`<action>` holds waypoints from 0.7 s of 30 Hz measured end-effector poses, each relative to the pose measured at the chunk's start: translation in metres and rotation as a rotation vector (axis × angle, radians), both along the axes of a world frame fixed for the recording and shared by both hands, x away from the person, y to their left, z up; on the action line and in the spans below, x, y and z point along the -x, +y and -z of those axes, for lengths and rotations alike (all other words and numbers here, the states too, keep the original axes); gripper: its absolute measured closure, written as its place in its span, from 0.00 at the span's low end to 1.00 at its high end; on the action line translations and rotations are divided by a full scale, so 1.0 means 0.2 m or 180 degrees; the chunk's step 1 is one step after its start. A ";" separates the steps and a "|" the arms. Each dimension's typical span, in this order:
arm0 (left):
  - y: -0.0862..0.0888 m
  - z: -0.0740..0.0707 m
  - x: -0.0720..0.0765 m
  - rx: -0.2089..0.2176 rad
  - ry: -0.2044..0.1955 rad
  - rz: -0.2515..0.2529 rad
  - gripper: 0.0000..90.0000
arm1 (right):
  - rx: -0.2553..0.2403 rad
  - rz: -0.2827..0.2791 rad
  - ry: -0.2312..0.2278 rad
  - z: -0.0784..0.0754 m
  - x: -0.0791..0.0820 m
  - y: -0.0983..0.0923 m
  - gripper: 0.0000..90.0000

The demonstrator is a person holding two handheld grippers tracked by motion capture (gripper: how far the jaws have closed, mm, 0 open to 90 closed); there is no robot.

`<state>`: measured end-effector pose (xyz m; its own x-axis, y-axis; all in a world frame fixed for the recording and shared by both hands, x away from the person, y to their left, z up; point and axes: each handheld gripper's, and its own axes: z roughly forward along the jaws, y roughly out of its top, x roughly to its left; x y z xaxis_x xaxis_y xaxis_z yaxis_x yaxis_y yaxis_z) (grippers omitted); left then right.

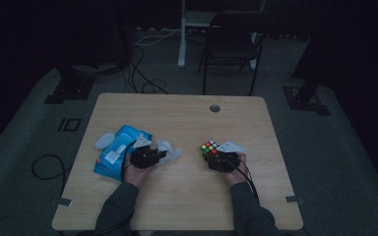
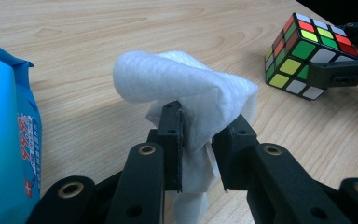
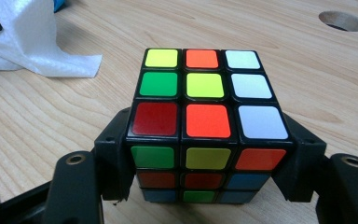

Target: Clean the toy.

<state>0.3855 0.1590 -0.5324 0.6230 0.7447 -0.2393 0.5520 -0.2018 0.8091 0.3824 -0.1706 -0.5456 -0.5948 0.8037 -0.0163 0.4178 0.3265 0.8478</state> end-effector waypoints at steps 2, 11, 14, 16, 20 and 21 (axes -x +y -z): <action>0.00 0.00 0.00 -0.0005 0.0000 -0.0001 0.81 | 0.0002 -0.0002 0.0004 0.00 0.00 0.00 0.38; 0.00 0.00 0.00 0.0042 0.0006 0.0002 0.70 | 0.0029 -0.0032 0.0005 0.00 0.00 0.00 0.33; 0.00 0.00 0.00 0.0055 0.0012 -0.0012 0.65 | 0.0004 -0.0017 0.0020 0.00 0.00 0.00 0.25; 0.01 -0.01 0.00 0.0053 0.0005 -0.0018 0.63 | -0.0006 -0.0012 0.0028 0.00 -0.01 0.00 0.22; 0.01 -0.01 0.00 0.0069 0.0001 -0.0041 0.56 | -0.0008 -0.0031 0.0025 0.00 -0.01 0.01 0.19; 0.01 -0.02 0.01 0.0088 -0.0008 -0.0056 0.56 | -0.0005 -0.0040 0.0019 0.00 -0.01 0.01 0.18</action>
<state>0.3843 0.1616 -0.5283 0.6105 0.7487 -0.2584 0.5532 -0.1696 0.8156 0.3836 -0.1691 -0.5455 -0.6050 0.7962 -0.0116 0.4187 0.3305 0.8458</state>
